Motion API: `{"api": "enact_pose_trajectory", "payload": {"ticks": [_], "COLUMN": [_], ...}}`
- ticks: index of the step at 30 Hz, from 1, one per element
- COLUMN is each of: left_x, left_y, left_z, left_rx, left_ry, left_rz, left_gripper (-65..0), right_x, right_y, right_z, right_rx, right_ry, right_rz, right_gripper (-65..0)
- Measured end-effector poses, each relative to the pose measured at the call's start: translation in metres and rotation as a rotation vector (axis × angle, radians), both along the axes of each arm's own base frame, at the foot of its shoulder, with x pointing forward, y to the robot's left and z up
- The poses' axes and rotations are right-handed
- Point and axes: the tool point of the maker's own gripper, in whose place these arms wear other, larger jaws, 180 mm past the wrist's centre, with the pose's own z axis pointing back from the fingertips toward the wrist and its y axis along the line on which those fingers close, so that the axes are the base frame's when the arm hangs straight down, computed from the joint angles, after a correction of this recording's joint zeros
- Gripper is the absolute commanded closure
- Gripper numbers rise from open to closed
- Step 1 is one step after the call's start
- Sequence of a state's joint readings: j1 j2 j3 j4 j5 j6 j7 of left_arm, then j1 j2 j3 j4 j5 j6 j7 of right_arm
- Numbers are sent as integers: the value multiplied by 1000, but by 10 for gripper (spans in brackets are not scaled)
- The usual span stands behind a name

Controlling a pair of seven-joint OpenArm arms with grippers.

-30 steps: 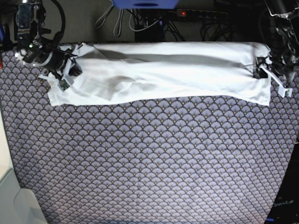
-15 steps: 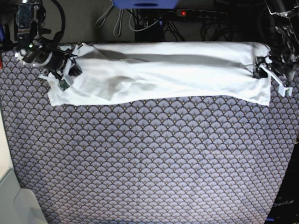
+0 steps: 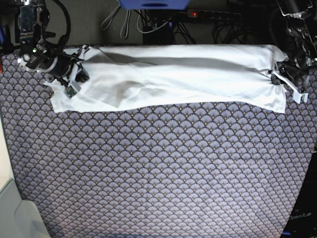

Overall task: Fold the T-shirt properly
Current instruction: 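Hold the folded end down with the right gripper, left gripper holding its end, then lift the shirt end with the left gripper and fold it toward the right gripper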

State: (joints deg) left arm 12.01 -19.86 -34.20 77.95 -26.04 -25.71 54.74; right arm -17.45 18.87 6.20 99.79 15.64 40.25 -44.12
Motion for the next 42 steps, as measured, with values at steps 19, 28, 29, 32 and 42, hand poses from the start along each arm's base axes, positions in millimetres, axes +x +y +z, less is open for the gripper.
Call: {"api": "enact_pose_trajectory", "payload": {"ticks": [19,28,29,32,42], "left_x": [53,64,61,55,49], "left_y": [-87,-227,-235,-257,-343], "left_z": [78,97,96,92,107], "left_rx": [5,-268,-292,-362,-484], "left_ry": [-115,-112,-98,-63,-52], "left_rz": [-59,-60,-46,7,-29], "left_gripper": [-4,-4,-4,-3,-3], "right_x": [5,5,5,5,5], "right_y": [-1,-1,-1,-2,-2], "right_z": [2,2,2,2,2], "right_rx": [-4,-4,-4,-7,-8], "right_ry": [-11,-11,-10,-9,-8], "right_rz": [0,0,0,1,1], "right_gripper": [0,0,0,0,0]}}
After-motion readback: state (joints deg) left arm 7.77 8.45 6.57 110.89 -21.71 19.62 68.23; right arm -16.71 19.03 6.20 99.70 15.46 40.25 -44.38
